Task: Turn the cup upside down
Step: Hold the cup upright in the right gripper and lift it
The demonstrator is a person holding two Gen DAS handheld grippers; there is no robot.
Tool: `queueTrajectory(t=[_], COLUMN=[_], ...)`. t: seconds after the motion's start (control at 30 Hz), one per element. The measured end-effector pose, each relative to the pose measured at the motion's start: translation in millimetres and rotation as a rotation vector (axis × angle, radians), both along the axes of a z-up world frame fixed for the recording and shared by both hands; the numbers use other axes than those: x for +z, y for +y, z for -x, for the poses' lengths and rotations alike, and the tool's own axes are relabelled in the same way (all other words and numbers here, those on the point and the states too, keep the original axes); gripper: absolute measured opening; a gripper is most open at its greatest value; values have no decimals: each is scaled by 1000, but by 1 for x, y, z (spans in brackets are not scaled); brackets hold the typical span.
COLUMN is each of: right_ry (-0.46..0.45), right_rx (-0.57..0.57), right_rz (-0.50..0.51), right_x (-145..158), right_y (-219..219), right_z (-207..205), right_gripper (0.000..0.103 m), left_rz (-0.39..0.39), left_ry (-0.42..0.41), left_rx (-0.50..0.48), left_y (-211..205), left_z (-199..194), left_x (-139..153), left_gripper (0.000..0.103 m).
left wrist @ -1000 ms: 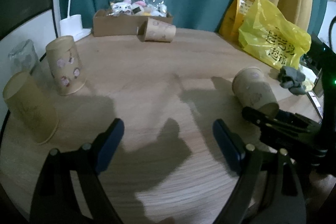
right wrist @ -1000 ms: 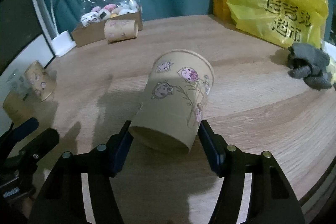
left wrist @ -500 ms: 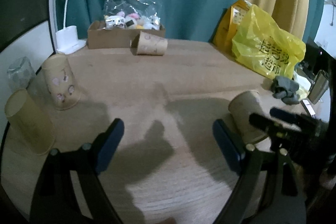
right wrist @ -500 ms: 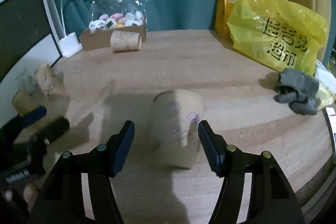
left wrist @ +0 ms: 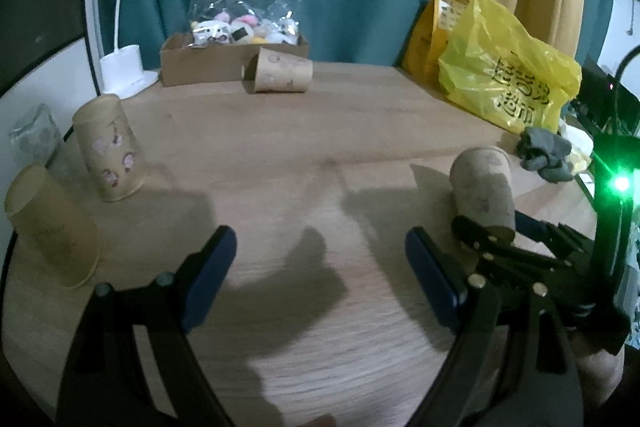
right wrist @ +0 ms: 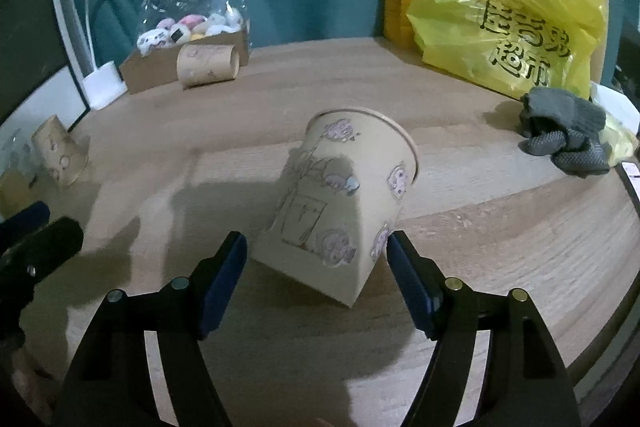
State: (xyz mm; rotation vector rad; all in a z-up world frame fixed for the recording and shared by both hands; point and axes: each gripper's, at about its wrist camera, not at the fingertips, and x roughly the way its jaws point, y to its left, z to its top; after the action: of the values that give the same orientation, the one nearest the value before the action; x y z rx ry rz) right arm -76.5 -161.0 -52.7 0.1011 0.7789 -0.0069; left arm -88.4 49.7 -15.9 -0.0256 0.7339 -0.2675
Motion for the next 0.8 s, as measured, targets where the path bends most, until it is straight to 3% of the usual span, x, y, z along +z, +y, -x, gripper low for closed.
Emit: queueTrajectory(t=[0.13, 0.2, 0.33, 0.57, 0.8], right_ry=[-2, -1, 15, 73, 65], right_rx=[-18, -13, 17, 158, 199], right_rz=[-19, -32, -42, 31, 64], right_x=[-3, -5, -3, 26, 48], right_y=[-5, -9, -13, -16, -20], right_z=[-1, -2, 0, 5, 1], right_gripper=[75, 67, 67, 67, 65], left_rz=[1, 2, -2, 28, 49], left_ry=[3, 7, 11, 5, -21], left_rx=[-1, -2, -6, -3, -5], left_y=[0, -1, -2, -4, -8], left_z=[-2, -3, -4, -8, -8], left_x=[-1, -2, -2, 2, 14], left_gripper=[88, 88, 88, 88, 88])
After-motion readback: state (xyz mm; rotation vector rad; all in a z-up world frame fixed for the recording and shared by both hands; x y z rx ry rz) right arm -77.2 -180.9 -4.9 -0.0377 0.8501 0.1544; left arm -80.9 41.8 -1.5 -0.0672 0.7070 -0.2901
